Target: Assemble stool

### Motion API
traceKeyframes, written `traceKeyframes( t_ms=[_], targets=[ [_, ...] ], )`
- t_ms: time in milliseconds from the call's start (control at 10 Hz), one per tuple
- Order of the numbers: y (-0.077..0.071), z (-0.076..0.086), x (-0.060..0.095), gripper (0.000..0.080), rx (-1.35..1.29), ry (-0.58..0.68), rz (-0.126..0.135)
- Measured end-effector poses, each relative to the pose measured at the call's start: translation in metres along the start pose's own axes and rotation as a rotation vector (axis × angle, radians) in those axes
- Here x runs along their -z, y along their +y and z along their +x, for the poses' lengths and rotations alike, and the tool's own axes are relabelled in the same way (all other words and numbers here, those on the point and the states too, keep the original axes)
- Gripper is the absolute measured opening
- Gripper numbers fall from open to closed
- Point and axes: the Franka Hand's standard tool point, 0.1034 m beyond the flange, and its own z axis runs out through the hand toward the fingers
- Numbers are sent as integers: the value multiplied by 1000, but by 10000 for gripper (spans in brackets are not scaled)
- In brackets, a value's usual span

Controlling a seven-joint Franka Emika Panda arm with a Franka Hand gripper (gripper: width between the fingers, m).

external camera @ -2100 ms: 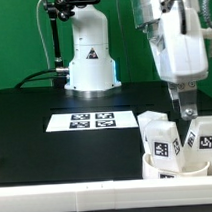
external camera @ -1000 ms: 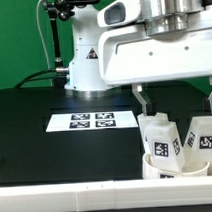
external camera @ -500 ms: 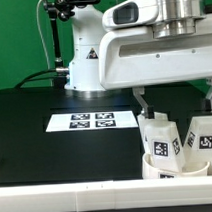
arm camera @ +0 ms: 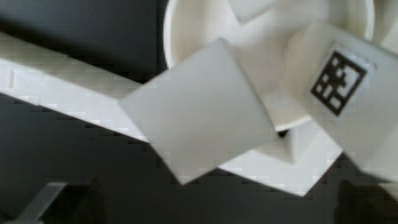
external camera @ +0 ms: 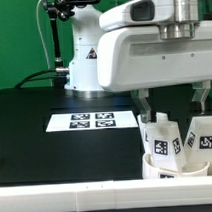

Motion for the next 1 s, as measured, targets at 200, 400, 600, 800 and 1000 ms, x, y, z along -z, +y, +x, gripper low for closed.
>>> traceKeyframes(
  t_ms=[200,400,600,800,1000],
  targets=[
    [-3,-1,-2,649,234,-12,-10],
    [0,-4,-3,649,377,-23,-20],
    [5,-7,-6,649,443,-35,-28],
    [6,-10,-12,649,432,-39,-29],
    [6,-10,-15,649,420,-42,-29]
  ],
)
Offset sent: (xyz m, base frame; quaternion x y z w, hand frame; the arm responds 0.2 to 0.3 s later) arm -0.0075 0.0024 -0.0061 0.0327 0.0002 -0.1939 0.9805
